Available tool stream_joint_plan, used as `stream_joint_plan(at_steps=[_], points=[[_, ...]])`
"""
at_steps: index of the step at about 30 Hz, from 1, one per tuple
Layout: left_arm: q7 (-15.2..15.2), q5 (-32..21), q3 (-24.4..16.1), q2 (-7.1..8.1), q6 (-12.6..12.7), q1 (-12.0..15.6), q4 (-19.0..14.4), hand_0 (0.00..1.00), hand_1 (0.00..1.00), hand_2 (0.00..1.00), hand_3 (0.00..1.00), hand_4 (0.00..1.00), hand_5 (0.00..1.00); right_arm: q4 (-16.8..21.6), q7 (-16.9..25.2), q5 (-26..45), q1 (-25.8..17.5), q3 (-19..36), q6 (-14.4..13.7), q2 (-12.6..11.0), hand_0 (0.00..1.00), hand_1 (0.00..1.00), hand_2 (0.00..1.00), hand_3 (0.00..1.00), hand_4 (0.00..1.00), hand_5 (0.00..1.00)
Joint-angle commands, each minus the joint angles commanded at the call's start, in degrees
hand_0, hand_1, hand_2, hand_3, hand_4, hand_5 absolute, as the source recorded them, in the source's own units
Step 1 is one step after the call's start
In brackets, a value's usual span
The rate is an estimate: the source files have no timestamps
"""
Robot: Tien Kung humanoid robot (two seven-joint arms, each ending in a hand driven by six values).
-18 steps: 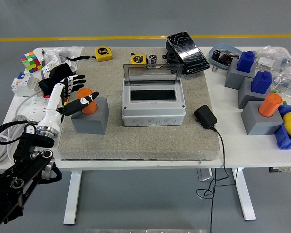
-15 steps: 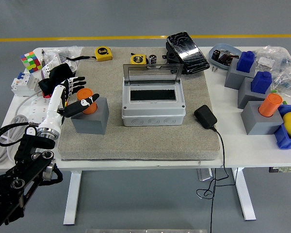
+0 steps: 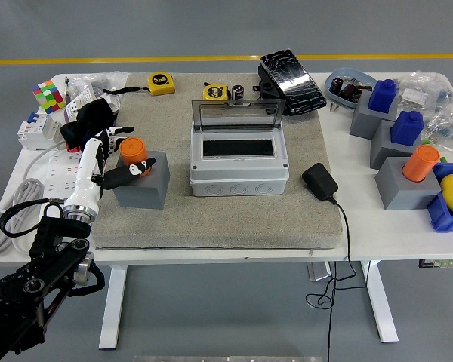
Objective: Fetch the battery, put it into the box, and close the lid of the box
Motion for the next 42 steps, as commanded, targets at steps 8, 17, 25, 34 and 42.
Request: stream_joint_plan(at_steps=[8,17,25,34,42], points=[[-2.1,-5.0,0.9,-0.32,0.1,-0.9,0.9,0.507,0.467,0.427,0.475,0.998,0.002,-0.1,0.0,0.1,-0.3,0.1,0.0,0.0,0.701,0.726,0.719,0.701,0.998,0.707],[-3.7,-10.4,1.8,-1.45,-0.2,-2.2,2.2,0.434,0.425,0.396,0.440,0.967,0.002,0.0,0.0,0.0,-0.3,0.4,0.0,0.1,0.702,0.727,0.719,0.700,0.998,0.707],[-3.7,-10.3,2.0,-1.82,-0.4,-2.7,2.3,0.394,0.395,0.355,0.387,0.940,0.002,0.0,0.0,0.1,-0.3,0.3,0.0,0.1,0.702,0.727,0.719,0.700,0.998,0.706],[-5.1,-10.1,1.8,-1.93,-0.4,-2.8,1.9,0.386,0.366,0.310,0.325,0.885,0.002,0.0,0.0,0.1,-0.3,0.6,0.0,0.2,0.702,0.727,0.720,0.700,0.998,0.705],[-5.9,-7.6,1.5,-1.78,-0.2,-3.5,0.7,0.384,0.359,0.304,0.315,0.855,0.002,0.0,0.0,0.1,-0.3,0.6,0.0,0.2,0.702,0.726,0.720,0.703,0.998,0.706]])
